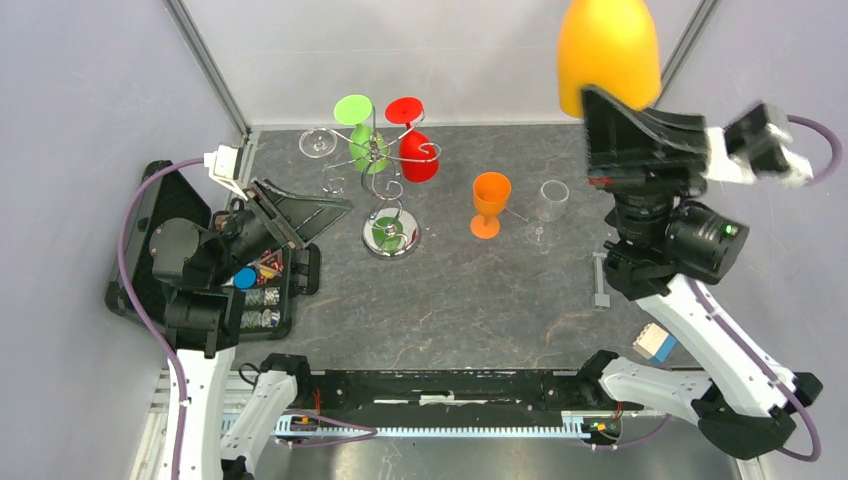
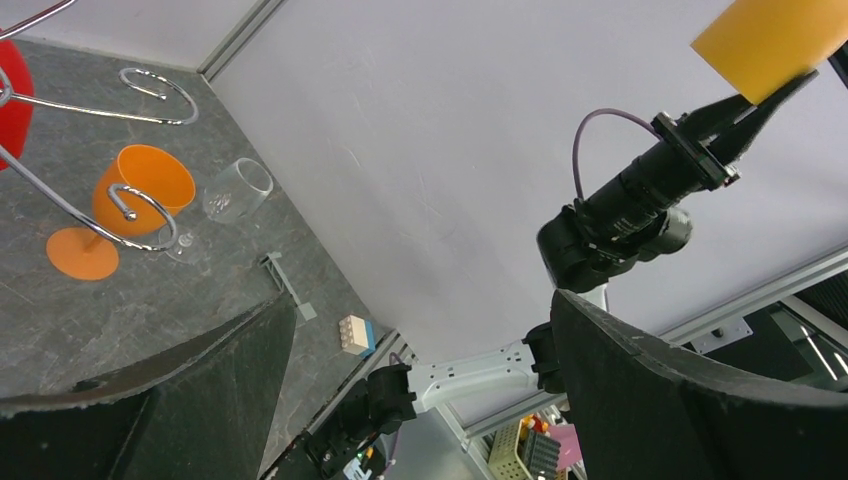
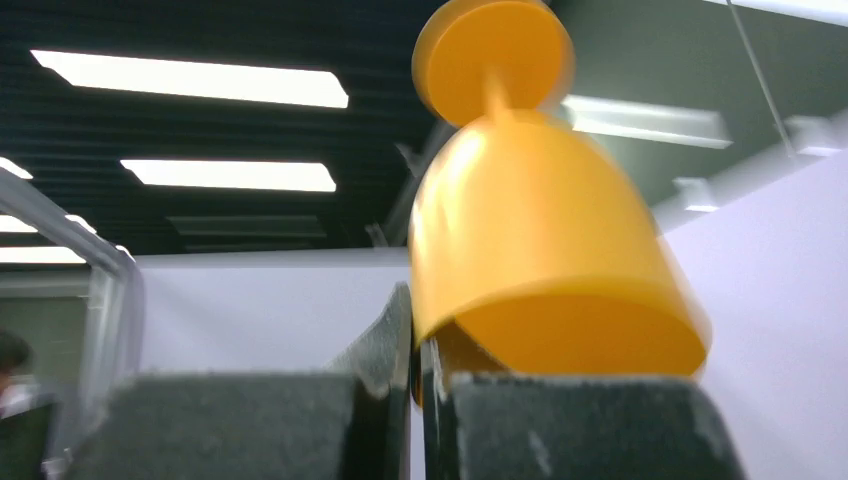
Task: Take the wine glass off the wine glass rack
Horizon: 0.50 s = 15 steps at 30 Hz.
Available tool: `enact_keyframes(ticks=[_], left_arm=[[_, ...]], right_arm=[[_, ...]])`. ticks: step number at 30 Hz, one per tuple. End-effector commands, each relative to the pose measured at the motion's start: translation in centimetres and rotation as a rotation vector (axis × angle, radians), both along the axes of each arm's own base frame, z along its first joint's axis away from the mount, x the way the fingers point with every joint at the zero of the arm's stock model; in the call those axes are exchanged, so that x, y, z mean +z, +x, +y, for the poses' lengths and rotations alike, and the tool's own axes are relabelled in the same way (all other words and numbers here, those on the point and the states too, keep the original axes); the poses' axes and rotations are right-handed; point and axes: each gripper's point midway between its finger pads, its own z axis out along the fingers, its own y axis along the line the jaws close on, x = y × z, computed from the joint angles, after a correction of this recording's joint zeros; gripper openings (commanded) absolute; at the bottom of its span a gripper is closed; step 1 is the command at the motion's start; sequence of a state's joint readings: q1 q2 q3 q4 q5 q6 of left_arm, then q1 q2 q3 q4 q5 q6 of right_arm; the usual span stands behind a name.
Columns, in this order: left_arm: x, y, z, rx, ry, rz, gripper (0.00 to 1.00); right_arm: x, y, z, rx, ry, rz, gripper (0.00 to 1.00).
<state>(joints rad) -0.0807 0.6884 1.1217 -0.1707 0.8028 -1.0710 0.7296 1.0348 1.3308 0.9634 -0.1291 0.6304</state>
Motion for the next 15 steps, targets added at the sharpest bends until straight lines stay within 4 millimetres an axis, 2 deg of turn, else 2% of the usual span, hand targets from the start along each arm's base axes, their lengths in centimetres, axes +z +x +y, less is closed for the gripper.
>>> enact_keyframes(ticks=[1, 2, 3, 4, 8, 11, 15], left_arm=[[0.0, 0.2, 0.2, 0.020, 0.024, -0.038, 1.00], [0.0, 0.2, 0.2, 0.020, 0.023, -0.035, 1.00], [0.0, 0.2, 0.2, 0.023, 0.023, -0.035, 1.00], [0.0, 0.3, 0.2, 0.024, 0.022, -0.035, 1.00], [-0.1, 0.3, 0.3, 0.029, 0.022, -0.034, 1.00], [-0.1, 0.4, 0.2, 0.028, 0.021, -0.029, 1.00], [-0.1, 0.2, 0.3, 0.028, 0.019, -0.031, 1.00]], right_arm=[[-19.7, 10.7, 8.3, -0.030, -0.694, 0.789, 0.00], [-24.6, 16.3, 1.0, -0.684, -0.915, 0.834, 0.00], [-24.0, 17.2, -1.7, -0.882, -0.957, 0.798, 0.13], [-22.9, 17.0, -2.1, -0.897, -0.933, 0.773, 0.00], [-19.9, 16.5, -3.1, -0.938, -0.857, 0.721, 0.00], [-19.2, 16.3, -3.5, -0.951, -0.843, 0.714, 0.00], [-19.8, 16.0, -4.4, -0.975, -0.838, 0.734, 0.00]])
